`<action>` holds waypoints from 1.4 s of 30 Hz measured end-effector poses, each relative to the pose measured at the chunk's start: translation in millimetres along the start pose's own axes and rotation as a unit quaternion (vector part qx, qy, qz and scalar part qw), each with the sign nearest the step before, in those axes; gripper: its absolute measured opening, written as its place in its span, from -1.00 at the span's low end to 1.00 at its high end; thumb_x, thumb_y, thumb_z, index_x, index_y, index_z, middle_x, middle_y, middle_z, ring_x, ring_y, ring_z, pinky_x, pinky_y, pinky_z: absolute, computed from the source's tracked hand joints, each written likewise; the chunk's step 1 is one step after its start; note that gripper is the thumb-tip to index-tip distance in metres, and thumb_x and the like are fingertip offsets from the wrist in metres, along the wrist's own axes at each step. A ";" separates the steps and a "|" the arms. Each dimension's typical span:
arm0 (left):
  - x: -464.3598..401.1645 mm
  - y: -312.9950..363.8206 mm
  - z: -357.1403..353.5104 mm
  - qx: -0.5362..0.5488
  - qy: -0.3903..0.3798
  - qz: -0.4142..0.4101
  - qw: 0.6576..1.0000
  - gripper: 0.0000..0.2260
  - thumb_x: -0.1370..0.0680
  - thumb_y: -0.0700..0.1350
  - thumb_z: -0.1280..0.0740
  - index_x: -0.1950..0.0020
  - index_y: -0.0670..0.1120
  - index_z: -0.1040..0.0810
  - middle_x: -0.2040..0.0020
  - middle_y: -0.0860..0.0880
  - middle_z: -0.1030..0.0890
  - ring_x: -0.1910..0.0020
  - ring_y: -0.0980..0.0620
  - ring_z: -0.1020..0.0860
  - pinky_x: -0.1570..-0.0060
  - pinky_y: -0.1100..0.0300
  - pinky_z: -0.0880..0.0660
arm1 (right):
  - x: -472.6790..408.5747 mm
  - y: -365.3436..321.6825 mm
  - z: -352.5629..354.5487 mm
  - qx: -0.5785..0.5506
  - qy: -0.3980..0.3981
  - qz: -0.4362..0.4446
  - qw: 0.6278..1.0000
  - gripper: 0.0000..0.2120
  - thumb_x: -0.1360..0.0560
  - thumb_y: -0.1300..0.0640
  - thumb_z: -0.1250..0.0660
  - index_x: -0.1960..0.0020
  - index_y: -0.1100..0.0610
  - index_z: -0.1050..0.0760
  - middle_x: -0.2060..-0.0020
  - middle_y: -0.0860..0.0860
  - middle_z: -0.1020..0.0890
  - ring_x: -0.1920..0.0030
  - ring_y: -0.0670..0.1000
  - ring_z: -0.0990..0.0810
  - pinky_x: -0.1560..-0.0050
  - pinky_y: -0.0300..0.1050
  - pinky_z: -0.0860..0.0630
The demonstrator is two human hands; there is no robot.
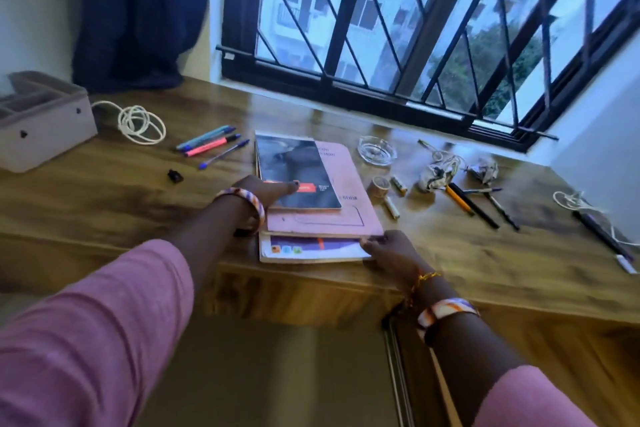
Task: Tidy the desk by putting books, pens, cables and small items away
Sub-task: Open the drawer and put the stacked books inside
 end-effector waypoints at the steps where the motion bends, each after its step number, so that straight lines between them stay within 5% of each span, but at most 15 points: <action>1: 0.4 -3.1 -1.9 0.018 -0.014 0.015 1.000 -0.48 -0.45 0.15 -0.36 -0.10 -0.29 -0.52 0.12 -0.17 -0.54 0.20 -0.07 -0.47 0.14 0.22 -0.32 | 8.5 2.8 -1.3 -0.009 -0.019 -0.006 1.000 -0.78 -0.46 0.21 -0.36 0.36 0.16 -0.49 0.40 0.02 -0.49 0.28 0.02 -0.48 0.22 -0.03 -0.47; 4: 10.1 -14.2 3.2 0.049 -0.001 0.038 0.998 -0.63 -0.61 -0.04 -0.15 0.06 -0.37 -0.47 0.24 -0.17 -0.41 0.33 -0.06 -0.38 0.31 0.28 -0.31 | 37.5 10.6 0.5 -0.109 -0.046 -0.012 0.993 -0.86 -0.50 0.20 -0.33 0.21 0.24 -0.54 0.32 0.12 -0.49 0.38 -0.05 -0.42 0.42 -0.23 -0.34; 7: 28.4 -30.1 -13.0 0.157 -0.055 0.036 0.985 -0.76 -0.55 -0.06 -0.28 0.18 -0.22 -0.51 0.22 -0.17 -0.50 0.47 0.04 -0.52 0.37 0.36 -0.50 | 66.0 23.3 -1.1 -0.232 -0.081 -0.055 0.968 -0.76 -0.53 0.07 -0.29 0.16 0.24 -0.56 0.23 0.19 -0.55 0.25 0.07 -0.49 0.30 -0.14 -0.41; 10: 43.0 -47.4 -20.8 0.193 -0.072 0.024 0.978 -0.84 -0.50 -0.04 -0.34 0.19 -0.11 -0.50 0.09 -0.16 -0.55 0.28 -0.05 -0.53 -0.13 -0.04 -0.50 | 85.7 28.5 -3.0 -0.295 -0.104 -0.069 0.947 -0.73 -0.53 0.02 -0.26 0.10 0.23 -0.58 0.19 0.17 -0.66 0.26 0.06 -0.62 0.28 -0.10 -0.56; 15: 91.8 -71.0 -31.4 0.260 -0.053 0.036 0.964 -0.75 -0.39 -0.01 -0.44 0.05 -0.13 -0.58 -0.07 -0.23 -0.58 -0.05 -0.23 -0.55 -0.26 -0.19 -0.40 | 113.4 42.7 1.9 -0.395 -0.179 -0.067 0.898 -0.81 -0.53 0.11 -0.25 0.02 0.22 -0.54 0.24 0.14 -0.70 0.33 0.04 -0.68 0.33 -0.11 -0.64; 18: 135.0 -70.5 -49.7 0.301 -0.033 0.006 0.953 -0.47 -0.17 0.08 -0.53 -0.05 -0.14 -0.60 -0.20 -0.23 -0.57 -0.19 -0.25 -0.53 -0.24 -0.22 -0.42 | 136.7 50.5 23.2 -0.401 -0.234 -0.057 0.884 -0.77 -0.45 0.12 -0.32 -0.06 0.21 -0.53 0.14 0.17 -0.69 0.27 0.07 -0.68 0.20 -0.04 -0.64; 22: 222.6 -31.7 -111.6 0.414 -0.030 -0.050 0.908 -0.87 -0.48 -0.20 -0.32 -0.01 -0.16 -0.54 -0.04 -0.17 -0.56 0.00 -0.10 -0.54 -0.01 -0.03 -0.54 | 169.4 79.8 90.2 -0.383 -0.258 0.010 0.887 -0.43 -0.21 0.10 -0.53 -0.15 0.32 -0.54 0.00 0.26 -0.65 0.15 0.12 -0.68 0.08 0.00 -0.64; 25: 271.9 -13.9 -178.3 0.423 -0.064 -0.046 0.903 -0.93 -0.49 -0.27 -0.29 0.10 -0.17 -0.57 0.24 -0.09 -0.64 0.30 0.03 -0.62 0.26 0.11 -0.61 | 195.4 119.0 161.4 -0.373 -0.209 0.059 0.902 -0.62 -0.33 0.18 -0.38 -0.09 0.34 -0.53 0.18 0.21 -0.69 0.29 0.07 -0.69 0.27 -0.10 -0.64; 28: 304.2 -11.5 -254.5 0.385 -0.150 -0.009 0.910 -0.94 -0.36 -0.23 -0.38 0.20 -0.19 -0.62 0.24 -0.12 -0.63 0.43 0.03 -0.62 0.29 0.11 -0.61 | 222.5 171.6 226.5 -0.362 -0.170 0.068 0.914 -0.63 -0.37 0.20 -0.33 -0.13 0.35 -0.51 0.17 0.21 -0.69 0.31 0.06 -0.68 0.32 -0.13 -0.62; 31: 327.9 -19.9 -320.2 0.328 -0.203 0.016 0.923 -0.91 -0.33 -0.23 -0.47 0.38 -0.19 -0.64 0.39 -0.07 -0.65 0.48 0.06 -0.60 0.41 0.21 -0.57 | 251.2 239.4 265.4 -0.337 -0.161 0.017 0.927 -0.47 -0.27 0.11 -0.50 -0.15 0.36 -0.50 0.05 0.30 -0.65 0.26 0.12 -0.69 0.26 -0.04 -0.65; 35: 337.0 -52.3 -380.4 0.216 -0.248 0.032 0.944 -0.97 -0.42 -0.25 -0.43 0.18 -0.15 -0.64 0.32 -0.04 -0.67 0.37 0.06 -0.60 0.35 0.22 -0.55 | 278.4 328.3 274.8 -0.293 -0.158 -0.092 0.938 -0.20 -0.09 -0.01 -0.64 -0.15 0.39 -0.46 0.02 0.35 -0.63 0.22 0.20 -0.68 0.28 0.02 -0.65; 38: 335.9 -74.7 -384.3 0.089 -0.199 0.041 0.975 -0.81 -0.46 -0.23 -0.39 -0.05 -0.24 -0.57 0.24 -0.07 -0.65 0.39 0.11 -0.59 0.45 0.33 -0.49 | 288.7 359.1 259.1 -0.271 -0.154 -0.138 0.940 -0.20 0.05 -0.04 -0.67 -0.03 0.33 -0.50 0.11 0.29 -0.67 0.24 0.15 -0.69 0.31 -0.05 -0.65; 41: 332.8 -85.3 -361.8 -0.131 -0.098 -0.005 0.987 -0.74 -0.49 -0.15 -0.37 -0.13 -0.25 -0.56 -0.03 -0.18 -0.62 0.04 -0.07 -0.60 0.20 0.30 -0.48 | 294.4 368.0 229.6 -0.211 -0.136 -0.170 0.953 -0.63 -0.28 0.01 -0.52 0.15 0.28 -0.51 0.42 0.10 -0.68 0.51 -0.05 -0.62 0.57 -0.30 -0.48; 42: 332.0 -87.1 -355.1 -0.202 -0.071 -0.018 0.977 -0.75 -0.50 -0.14 -0.36 -0.11 -0.25 -0.57 -0.09 -0.19 -0.62 -0.06 -0.11 -0.59 0.10 0.23 -0.47 | 293.2 370.5 215.1 -0.174 -0.149 -0.170 0.958 -0.58 -0.28 -0.06 -0.52 0.10 0.26 -0.53 0.38 0.08 -0.69 0.47 -0.06 -0.63 0.54 -0.30 -0.49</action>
Point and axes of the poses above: each hand's wrist, its own x-axis away from the middle knuckle, its own z-axis out of the back of the hand, y = z × x, the point moved 10 cm from there along -x, towards the middle knuckle
